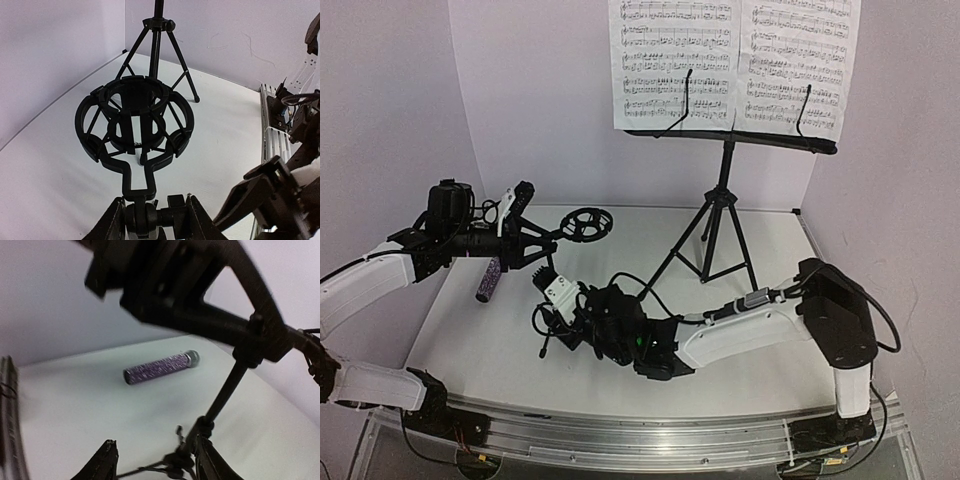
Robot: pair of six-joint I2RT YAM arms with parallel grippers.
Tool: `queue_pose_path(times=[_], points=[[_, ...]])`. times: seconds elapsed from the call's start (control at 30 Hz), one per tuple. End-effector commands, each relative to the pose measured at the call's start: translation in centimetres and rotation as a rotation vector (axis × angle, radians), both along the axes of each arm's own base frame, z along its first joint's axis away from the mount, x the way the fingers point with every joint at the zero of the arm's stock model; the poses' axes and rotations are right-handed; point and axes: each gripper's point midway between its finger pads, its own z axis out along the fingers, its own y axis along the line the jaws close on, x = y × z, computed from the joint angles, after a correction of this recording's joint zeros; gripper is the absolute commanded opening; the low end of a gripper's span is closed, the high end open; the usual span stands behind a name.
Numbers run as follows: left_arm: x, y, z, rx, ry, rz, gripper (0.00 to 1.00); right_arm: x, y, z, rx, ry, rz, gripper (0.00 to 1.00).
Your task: Set up the instrument practice props
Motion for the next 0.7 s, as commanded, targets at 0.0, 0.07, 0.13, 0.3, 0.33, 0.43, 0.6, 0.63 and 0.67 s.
queue_pose_path(times=[0.0,0.07,0.13,0.3,0.33,0.43,0.6,0.63,0.67], points=[[0.0,-0.6,2.9,-0.052,-0.071,-0.032,0.00,3.4,-1.3,-1.5,-0.265,-0.225,-0.115,0.49],[0.0,-0.6,2.9,-0.056,-0.067,-0.033,0.00,3.8,-1.0,-1.8,-0.260,-0.215,-0.114,0.48],[0.1,-0.6,2.9,-0.057,-0.065,-0.034,0.00,4.0,-0.7,-2.1,-0.260,-0.214,-0.118,0.42],[0.1,-0.7,2.8,-0.054,-0.063,-0.034,0.00,4.4,0.1,-1.9,-0.241,-0.211,-0.111,0.37],[0.1,-0.6,2.8,-0.054,-0.063,-0.033,0.00,4.6,0.1,-1.9,-0.237,-0.208,-0.116,0.36],[0.1,-0.6,2.9,-0.057,-0.064,-0.033,0.00,4.9,0.1,-2.0,-0.227,-0.197,-0.117,0.31],[0.1,-0.7,2.9,-0.057,-0.067,-0.032,0.00,5.2,0.1,-2.5,-0.235,-0.190,-0.128,0.24],[0.1,-0.7,2.9,-0.057,-0.067,-0.033,0.00,5.2,0.1,-2.6,-0.239,-0.188,-0.128,0.24],[0.1,-0.7,3.0,-0.058,-0.067,-0.034,0.00,5.3,0.1,-2.7,-0.239,-0.186,-0.129,0.24]])
